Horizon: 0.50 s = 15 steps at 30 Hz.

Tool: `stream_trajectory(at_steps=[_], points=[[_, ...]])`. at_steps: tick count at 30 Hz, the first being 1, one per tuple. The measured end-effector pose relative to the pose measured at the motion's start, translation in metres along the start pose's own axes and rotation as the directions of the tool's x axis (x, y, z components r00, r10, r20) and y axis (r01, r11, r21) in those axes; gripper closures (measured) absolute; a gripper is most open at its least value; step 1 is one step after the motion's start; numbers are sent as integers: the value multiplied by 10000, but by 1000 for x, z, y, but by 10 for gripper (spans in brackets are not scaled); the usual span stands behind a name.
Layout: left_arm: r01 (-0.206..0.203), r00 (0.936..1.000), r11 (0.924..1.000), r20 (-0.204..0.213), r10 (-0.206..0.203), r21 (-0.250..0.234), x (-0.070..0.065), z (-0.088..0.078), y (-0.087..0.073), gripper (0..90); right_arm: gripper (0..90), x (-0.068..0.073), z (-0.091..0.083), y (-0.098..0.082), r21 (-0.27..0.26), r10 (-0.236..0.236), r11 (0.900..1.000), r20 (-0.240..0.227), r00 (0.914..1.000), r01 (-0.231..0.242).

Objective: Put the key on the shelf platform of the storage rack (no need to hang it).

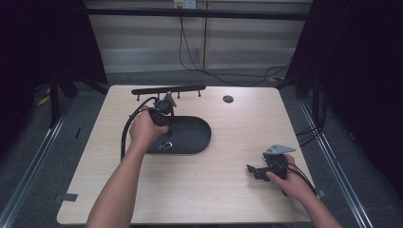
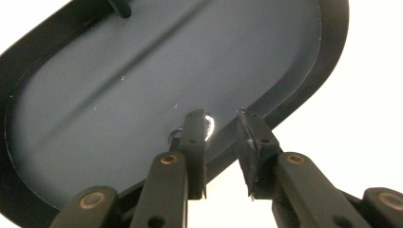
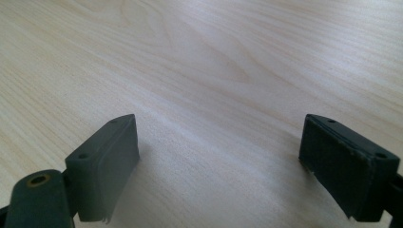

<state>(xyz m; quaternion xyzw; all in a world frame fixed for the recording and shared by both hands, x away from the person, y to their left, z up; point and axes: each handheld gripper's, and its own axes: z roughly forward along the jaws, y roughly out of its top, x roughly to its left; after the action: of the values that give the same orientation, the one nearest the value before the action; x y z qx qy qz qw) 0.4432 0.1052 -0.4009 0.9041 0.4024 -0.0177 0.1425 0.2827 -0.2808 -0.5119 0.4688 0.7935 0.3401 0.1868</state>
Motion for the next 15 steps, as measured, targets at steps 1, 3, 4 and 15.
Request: stream_trajectory(at_steps=[1,3,4,15], points=[[-23,10000,10000,-45,23,-8,0,-1,0,709,124,0,0,0,-7,-7,10000,8,10000,7],[29,10000,10000,-41,-29,-64,0,-2,-1,693,124,0,0,0,6,14,10000,-4,10000,-14],[29,10000,10000,-66,-30,-88,0,-3,-1,679,124,0,0,0,4,18,10000,0,10000,-18],[8,10000,9990,-44,-10,-448,-2,-11,-5,530,124,0,0,0,1,0,10000,-1,10000,0]])
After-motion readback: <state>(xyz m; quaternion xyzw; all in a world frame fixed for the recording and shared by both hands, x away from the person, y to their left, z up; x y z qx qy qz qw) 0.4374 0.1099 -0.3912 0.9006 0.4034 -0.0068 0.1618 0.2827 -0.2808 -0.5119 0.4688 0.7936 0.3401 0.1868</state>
